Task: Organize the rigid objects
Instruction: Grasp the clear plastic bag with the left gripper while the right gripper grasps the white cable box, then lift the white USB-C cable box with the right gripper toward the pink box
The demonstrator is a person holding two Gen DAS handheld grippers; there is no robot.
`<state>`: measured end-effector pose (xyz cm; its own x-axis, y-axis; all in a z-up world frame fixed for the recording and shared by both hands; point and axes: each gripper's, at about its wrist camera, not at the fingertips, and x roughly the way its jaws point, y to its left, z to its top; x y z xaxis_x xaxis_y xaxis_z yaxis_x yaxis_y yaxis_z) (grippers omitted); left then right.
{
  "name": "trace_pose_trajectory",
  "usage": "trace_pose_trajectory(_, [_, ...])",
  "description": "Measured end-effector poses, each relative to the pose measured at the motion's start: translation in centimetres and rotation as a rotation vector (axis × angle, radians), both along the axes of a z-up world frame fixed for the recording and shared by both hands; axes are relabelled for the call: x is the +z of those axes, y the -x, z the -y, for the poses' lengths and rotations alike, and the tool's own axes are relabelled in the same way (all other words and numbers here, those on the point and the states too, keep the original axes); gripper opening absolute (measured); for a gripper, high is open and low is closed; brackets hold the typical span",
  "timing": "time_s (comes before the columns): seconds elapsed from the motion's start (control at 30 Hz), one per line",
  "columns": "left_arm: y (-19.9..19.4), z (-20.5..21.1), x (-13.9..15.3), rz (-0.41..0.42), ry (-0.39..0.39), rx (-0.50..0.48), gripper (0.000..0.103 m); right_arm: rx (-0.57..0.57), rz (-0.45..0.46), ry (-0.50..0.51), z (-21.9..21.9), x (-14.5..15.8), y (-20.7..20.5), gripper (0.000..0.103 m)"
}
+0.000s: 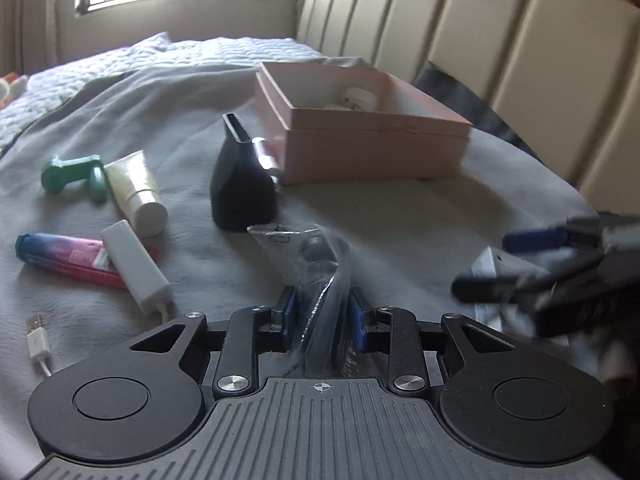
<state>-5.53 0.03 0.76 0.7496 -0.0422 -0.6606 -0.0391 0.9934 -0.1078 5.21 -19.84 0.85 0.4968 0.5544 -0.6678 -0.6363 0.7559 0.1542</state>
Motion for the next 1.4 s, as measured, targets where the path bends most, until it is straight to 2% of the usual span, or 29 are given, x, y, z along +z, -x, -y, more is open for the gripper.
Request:
trace_pose_trajectory(0.07, [0.5,0.1,-0.3,0.005,-0.003,0.003,0.031,-0.008,0.013,-0.025,1.2,1.1,1.0,0.095])
trace_pose_trajectory(0.13, [0.6,-0.1,-0.4,0.005,0.025,0.02,0.031,-0.033,0.034,-0.004,2.0,1.6,2.5,0.095])
trace_pose_trajectory(0.3, [0.8,-0.2,-0.6,0.019,0.045,0.035,0.031,-0.113,-0.002,0.004,2.9,0.2,5.2,0.095])
trace_pose_trajectory(0.4, [1.0,-0.4,-0.6,0.029,0.047,0.028,0.031,-0.105,-0.014,-0.021,2.4,-0.8,6.1,0.095])
trace_pose_trajectory(0.57, [1.3,-0.6,-0.6,0.033,0.048,0.02,0.031,-0.113,0.022,-0.009,0.2,-0.9,5.9,0.093])
trace_pose_trajectory(0.7, [1.4,-0.6,-0.7,0.038,0.054,0.02,0.031,-0.128,0.065,0.002,-1.1,-0.9,5.2,0.085])
trace_pose_trajectory(0.83, [1.4,-0.6,-0.7,0.039,0.055,0.017,0.031,-0.124,0.116,0.034,-1.7,-1.4,5.4,0.083])
trace_pose_trajectory(1.03, [1.5,-1.5,-0.8,0.033,0.121,0.022,0.031,-0.127,0.15,0.029,-0.9,-2.1,6.4,0.083])
trace_pose_trajectory(1.23, [1.3,-0.9,-0.5,0.014,0.071,0.001,0.031,-0.145,0.167,0.022,-1.0,-2.3,6.8,0.083])
trace_pose_trajectory(1.4, [0.9,-0.6,-0.3,0.01,0.047,0.0,0.025,-0.15,0.158,0.006,-0.7,-2.3,6.9,0.083])
